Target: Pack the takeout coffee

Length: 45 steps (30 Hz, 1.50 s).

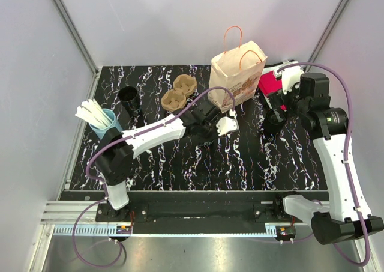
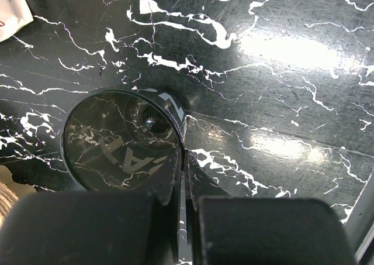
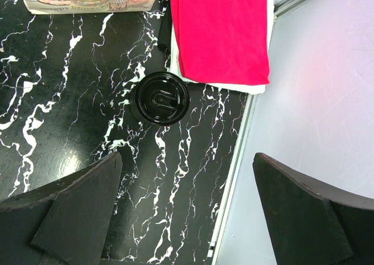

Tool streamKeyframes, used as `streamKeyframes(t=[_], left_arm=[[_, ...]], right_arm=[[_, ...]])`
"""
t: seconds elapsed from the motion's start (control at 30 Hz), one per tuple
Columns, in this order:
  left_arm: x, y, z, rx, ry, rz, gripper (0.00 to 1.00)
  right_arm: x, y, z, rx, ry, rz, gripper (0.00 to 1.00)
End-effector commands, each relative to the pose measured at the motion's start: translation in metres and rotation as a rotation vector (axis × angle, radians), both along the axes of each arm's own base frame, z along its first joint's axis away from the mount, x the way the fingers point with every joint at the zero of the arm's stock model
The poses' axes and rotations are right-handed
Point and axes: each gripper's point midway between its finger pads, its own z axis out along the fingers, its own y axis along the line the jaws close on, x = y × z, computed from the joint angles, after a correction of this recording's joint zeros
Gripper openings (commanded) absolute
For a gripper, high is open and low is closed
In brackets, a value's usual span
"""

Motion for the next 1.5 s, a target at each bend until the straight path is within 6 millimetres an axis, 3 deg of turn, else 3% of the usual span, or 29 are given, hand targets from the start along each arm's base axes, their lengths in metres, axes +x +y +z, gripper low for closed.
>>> streamKeyframes(t=[0.0, 0.6, 0.8, 0.9, 0.93, 1.0, 1.13, 1.17, 1.3, 1.47], left_arm=[[0.013, -0.011, 0.009, -0.041, -0.047, 0.023, 0.0], [0.017, -0.011, 0.027, -0.071, -0.076, 0.032, 0.24], [0.02, -0.008, 0.046, -0.09, -0.101, 0.044, 0.39], [0.022, -0.005, 0.061, -0.105, -0.124, 0.048, 0.53], [0.023, -0.004, 0.068, -0.114, -0.136, 0.05, 0.64], [0.025, -0.001, 0.077, -0.118, -0.155, 0.06, 0.73], [0.03, 0.008, 0.099, -0.137, -0.189, 0.091, 0.89], [0.03, 0.011, 0.101, -0.126, -0.192, 0.099, 0.97], [0.037, 0.025, 0.114, -0.116, -0.225, 0.145, 0.99], [0.042, 0.043, 0.133, -0.134, -0.261, 0.183, 0.99]], right_arm=[[0.004, 0.003, 0.008, 0.025, -0.044, 0.005, 1.0], [0.007, 0.004, 0.014, 0.029, -0.053, 0.007, 1.0], [0.01, -0.001, 0.01, 0.012, -0.038, -0.016, 1.0], [0.017, -0.009, 0.0, -0.025, -0.009, -0.061, 1.0], [0.02, -0.012, -0.005, -0.035, 0.002, -0.072, 1.0], [0.024, -0.019, -0.011, -0.056, 0.014, -0.109, 1.0], [0.036, -0.038, -0.028, -0.073, 0.057, -0.182, 1.0], [0.038, -0.048, -0.03, -0.07, 0.055, -0.22, 0.99], [0.048, -0.079, -0.05, -0.045, 0.103, -0.313, 0.97], [0.063, -0.088, -0.089, -0.009, 0.166, -0.332, 0.94]])
